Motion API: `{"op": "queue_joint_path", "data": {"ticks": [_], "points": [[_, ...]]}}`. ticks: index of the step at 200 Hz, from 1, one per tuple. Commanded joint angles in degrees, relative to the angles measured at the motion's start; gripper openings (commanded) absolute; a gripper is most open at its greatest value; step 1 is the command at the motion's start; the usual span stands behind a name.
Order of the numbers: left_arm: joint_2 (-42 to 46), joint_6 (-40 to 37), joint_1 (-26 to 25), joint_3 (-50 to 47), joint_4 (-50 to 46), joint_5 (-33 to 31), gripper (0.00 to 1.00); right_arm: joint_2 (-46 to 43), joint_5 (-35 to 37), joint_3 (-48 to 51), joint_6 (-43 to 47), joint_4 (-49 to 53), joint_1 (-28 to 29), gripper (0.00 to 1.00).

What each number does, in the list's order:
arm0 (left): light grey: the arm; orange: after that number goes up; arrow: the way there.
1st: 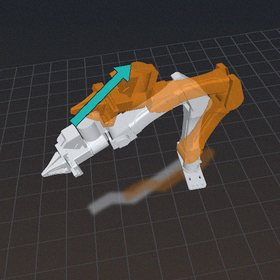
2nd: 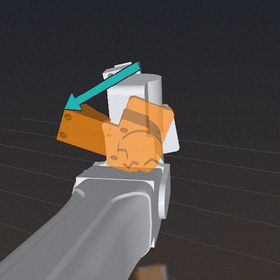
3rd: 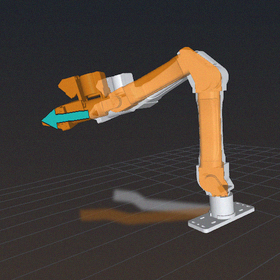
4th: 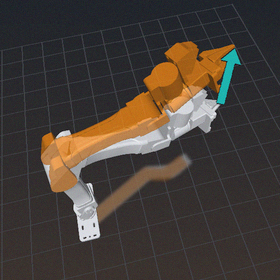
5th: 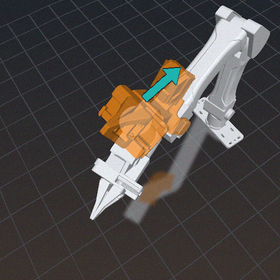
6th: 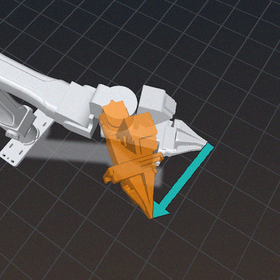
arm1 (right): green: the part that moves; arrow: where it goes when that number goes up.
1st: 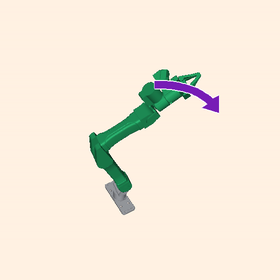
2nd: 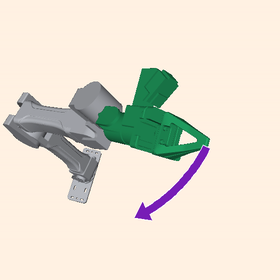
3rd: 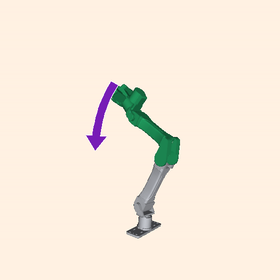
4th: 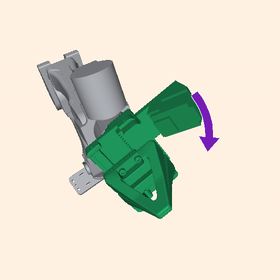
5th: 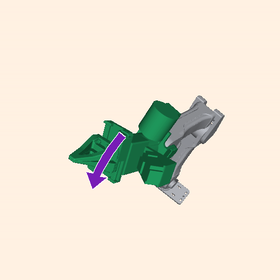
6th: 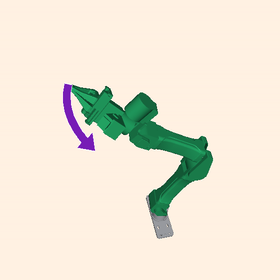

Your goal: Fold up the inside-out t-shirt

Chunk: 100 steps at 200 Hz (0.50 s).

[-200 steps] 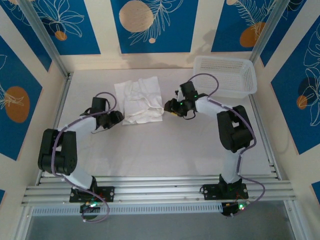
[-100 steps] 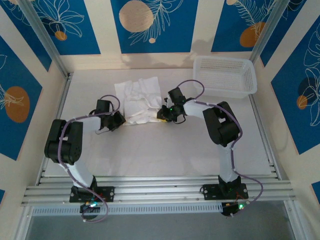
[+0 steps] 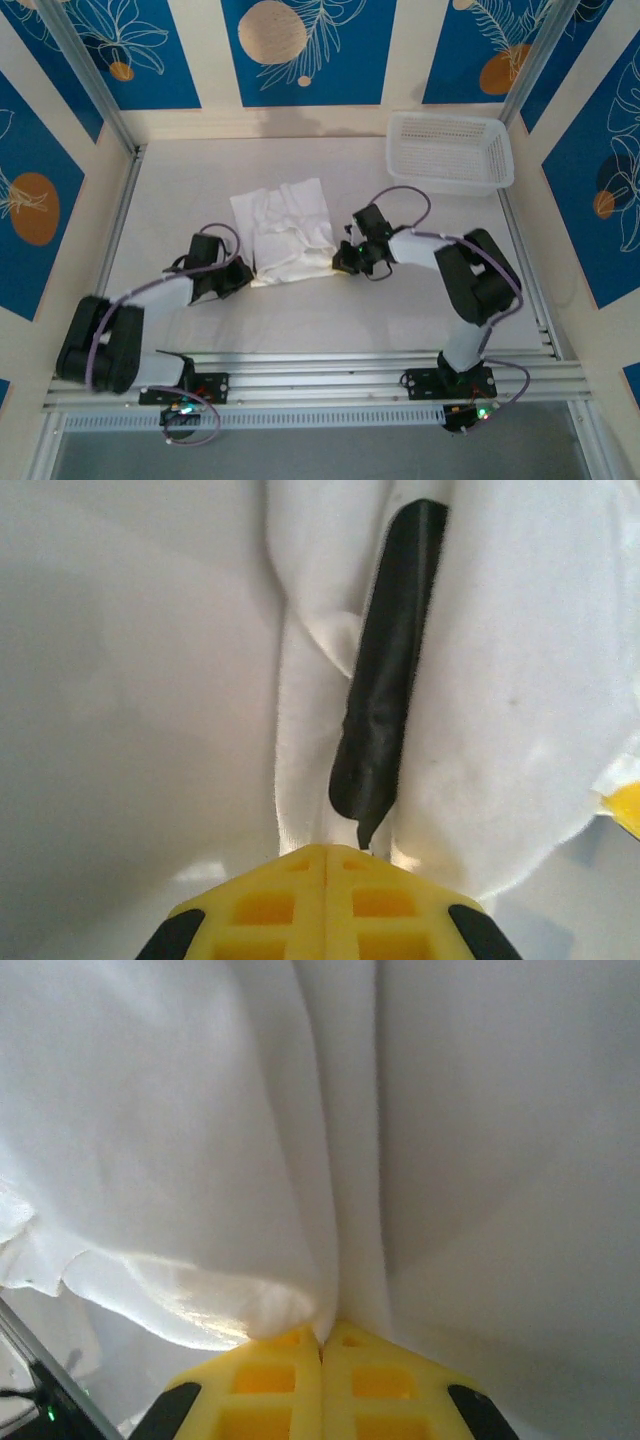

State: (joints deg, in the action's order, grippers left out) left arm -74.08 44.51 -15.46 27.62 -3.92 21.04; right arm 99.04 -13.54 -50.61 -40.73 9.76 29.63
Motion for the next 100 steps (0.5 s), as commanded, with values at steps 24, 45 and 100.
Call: {"op": "queue_joint_path", "data": {"ticks": [24, 45, 100], "points": [[20.0, 6.9, -6.9, -4.6, -15.2, -5.2, 0.37, -13.8, 2.6, 7.0, -0.8, 8.1, 4.1, 0.28], [24.8, 9.6, -8.5, -4.9, -16.2, -6.0, 0.43, -17.7, 4.8, 7.5, -3.1, 9.3, 2.8, 0.36], [13.7, 9.9, -14.2, -0.5, -10.2, -6.7, 0.44, -12.8, 6.1, 5.8, -7.0, 4.8, 0.1, 0.39]]}}
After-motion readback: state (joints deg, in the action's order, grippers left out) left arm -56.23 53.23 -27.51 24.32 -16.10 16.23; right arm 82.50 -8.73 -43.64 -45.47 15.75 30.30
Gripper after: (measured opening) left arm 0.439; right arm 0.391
